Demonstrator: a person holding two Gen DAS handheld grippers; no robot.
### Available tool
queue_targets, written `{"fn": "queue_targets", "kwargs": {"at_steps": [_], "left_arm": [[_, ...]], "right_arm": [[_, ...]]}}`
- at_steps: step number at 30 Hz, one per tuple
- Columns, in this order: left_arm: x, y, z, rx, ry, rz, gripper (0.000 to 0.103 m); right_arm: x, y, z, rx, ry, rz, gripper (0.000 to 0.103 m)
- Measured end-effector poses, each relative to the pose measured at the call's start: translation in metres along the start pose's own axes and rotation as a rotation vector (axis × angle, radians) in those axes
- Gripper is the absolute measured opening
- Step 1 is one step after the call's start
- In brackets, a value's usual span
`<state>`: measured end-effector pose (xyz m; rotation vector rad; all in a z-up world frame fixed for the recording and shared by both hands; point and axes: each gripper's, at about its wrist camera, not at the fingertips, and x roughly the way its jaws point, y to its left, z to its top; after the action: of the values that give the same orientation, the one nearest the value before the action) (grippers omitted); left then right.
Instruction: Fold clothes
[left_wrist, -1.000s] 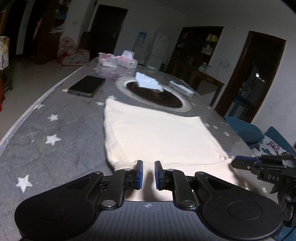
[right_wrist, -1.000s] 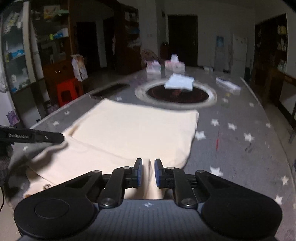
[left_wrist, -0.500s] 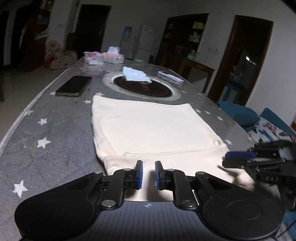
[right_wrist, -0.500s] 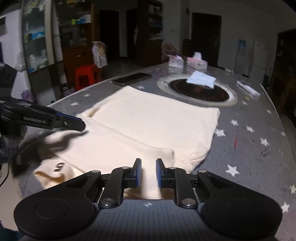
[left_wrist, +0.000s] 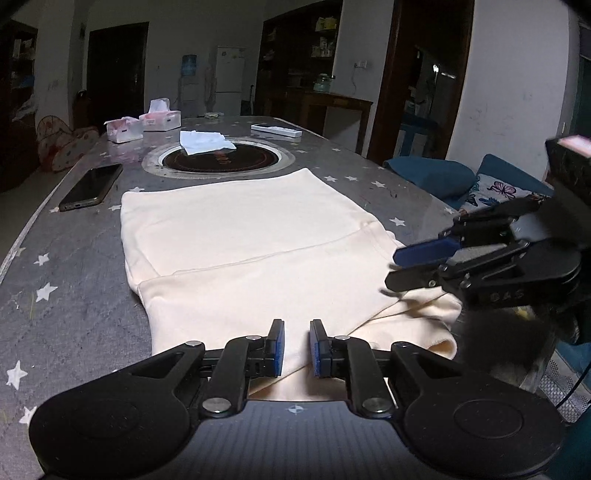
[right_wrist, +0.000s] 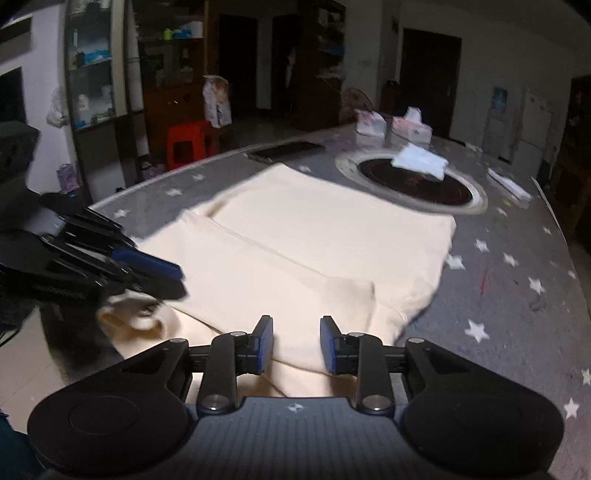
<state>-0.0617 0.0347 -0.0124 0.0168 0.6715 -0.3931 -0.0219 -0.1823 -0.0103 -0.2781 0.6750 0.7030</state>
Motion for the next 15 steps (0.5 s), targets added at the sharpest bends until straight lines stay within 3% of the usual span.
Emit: {"fn": "queue_targets", "kwargs": {"at_steps": [10, 13, 15], "left_arm": [[-0.036, 0.003, -0.008, 0.090, 0.009, 0.022, 0.018], [-0.046, 0.001, -0.014, 0.134, 0.018, 0.026, 0.023], [-0.052, -0.003, -0.020, 0.182, 0.023, 0.027, 0.031]], "right_arm": [[0.007, -0.019, 0.026, 0.049, -0.074, -0.003, 0.027], [0.028, -0.029, 0.025, 0.083, -0.033, -0.030, 0.027], [0.032, -0.033, 0.022, 0.102, -0.025, -0.033, 0.027]]}}
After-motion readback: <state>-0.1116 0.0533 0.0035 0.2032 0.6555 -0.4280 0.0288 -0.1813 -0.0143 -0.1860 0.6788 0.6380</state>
